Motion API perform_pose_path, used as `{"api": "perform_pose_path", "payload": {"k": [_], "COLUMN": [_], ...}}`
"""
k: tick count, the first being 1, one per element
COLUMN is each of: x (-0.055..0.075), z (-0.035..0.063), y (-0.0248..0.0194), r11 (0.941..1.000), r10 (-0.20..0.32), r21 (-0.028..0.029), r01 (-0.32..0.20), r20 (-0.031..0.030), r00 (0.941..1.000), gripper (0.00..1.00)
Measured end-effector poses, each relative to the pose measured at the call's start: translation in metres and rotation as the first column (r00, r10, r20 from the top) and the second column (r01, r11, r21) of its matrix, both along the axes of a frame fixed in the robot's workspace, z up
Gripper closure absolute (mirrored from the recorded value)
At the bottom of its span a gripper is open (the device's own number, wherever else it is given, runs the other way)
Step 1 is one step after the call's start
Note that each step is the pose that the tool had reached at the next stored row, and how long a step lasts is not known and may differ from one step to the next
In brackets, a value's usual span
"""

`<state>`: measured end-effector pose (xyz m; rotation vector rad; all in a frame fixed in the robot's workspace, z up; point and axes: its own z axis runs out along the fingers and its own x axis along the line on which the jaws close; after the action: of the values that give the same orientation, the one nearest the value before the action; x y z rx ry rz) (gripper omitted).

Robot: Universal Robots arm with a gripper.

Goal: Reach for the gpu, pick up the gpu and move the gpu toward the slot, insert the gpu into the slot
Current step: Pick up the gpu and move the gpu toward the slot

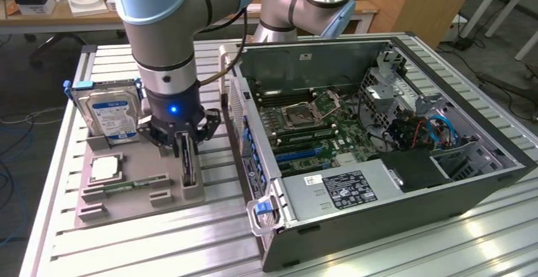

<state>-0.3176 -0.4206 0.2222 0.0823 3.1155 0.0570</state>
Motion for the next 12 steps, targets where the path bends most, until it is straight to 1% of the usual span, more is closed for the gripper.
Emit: {"api": "perform_pose_path", "payload": {"k": [2, 5, 8, 10, 11, 12], "x": [-0.0003, -0.0009, -0.0008, -0.0009, -0.0009, -0.0008], "z": [0.0, 0.0004, 0.0003, 0.0004, 0.0003, 0.0003], "y": [-0.0001, -0.0001, -0.0001, -0.0003, -0.0002, -0.0002], "r11": [1.0, 1.0, 1.0, 0.9999, 0.9999, 0.9999], "r10": [0.0, 0.0, 0.0, 0.0, 0.0, 0.0], "r21": [0.0016, 0.0076, 0.0097, 0.0128, 0.0143, 0.0148], "r01": [0.0, 0.0, 0.0, 0.0, 0.0, 0.0], "r20": [-0.0001, -0.0001, 0.0001, -0.0002, 0.0, 0.0], "r00": [1.0, 1.0, 1.0, 1.0, 1.0, 1.0], "gripper": [0.58, 0.58, 0.58, 0.58, 0.6, 0.66]}}
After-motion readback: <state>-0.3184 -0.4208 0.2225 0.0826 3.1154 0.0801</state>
